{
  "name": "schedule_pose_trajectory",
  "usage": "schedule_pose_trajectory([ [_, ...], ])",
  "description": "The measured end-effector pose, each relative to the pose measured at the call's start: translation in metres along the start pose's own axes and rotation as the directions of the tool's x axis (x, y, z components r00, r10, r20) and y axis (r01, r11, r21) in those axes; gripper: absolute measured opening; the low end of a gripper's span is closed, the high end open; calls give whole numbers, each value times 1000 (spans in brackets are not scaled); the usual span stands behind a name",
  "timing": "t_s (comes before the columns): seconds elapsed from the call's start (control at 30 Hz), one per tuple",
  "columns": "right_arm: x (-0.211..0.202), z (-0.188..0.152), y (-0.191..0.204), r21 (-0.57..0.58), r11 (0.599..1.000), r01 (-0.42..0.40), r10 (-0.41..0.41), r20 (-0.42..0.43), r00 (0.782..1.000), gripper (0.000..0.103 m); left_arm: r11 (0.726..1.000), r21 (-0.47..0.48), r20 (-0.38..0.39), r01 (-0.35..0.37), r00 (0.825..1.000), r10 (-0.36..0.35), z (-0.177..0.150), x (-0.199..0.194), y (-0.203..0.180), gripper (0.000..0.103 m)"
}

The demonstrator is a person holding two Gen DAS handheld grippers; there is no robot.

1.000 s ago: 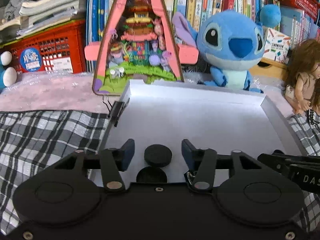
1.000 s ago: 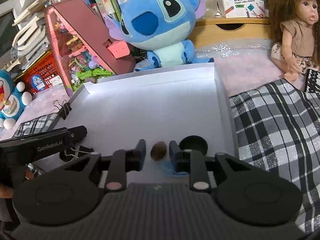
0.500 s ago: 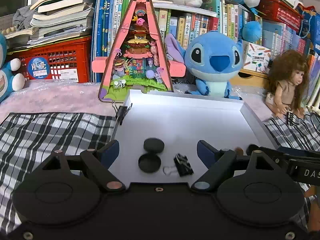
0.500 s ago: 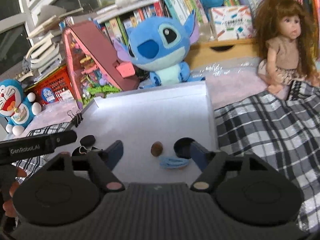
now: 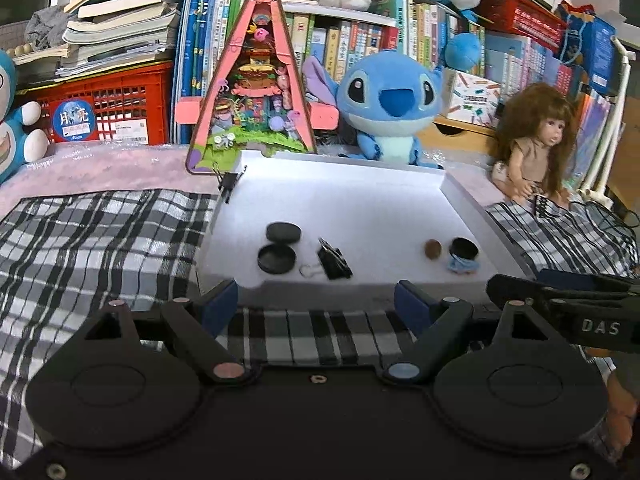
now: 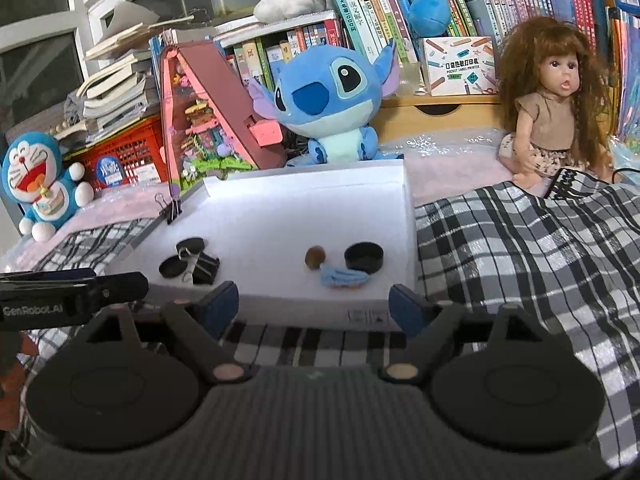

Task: Organize rigid objects
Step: 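Withdraw both tools from the tray back toward the remaining items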

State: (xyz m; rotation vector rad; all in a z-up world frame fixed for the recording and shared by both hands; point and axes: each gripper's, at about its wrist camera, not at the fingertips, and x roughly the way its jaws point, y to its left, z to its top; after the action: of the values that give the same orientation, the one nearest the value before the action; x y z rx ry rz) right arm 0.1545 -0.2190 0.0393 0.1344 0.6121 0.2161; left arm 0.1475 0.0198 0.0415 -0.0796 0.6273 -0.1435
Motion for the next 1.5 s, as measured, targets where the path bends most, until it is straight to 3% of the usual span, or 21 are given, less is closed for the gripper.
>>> schedule_pose_trajectory([
  [1.5,-63,-61,20,-154,985,73,-66,45,997,91,995,90,-10,39,999,-38,-76,-49,-18,84],
])
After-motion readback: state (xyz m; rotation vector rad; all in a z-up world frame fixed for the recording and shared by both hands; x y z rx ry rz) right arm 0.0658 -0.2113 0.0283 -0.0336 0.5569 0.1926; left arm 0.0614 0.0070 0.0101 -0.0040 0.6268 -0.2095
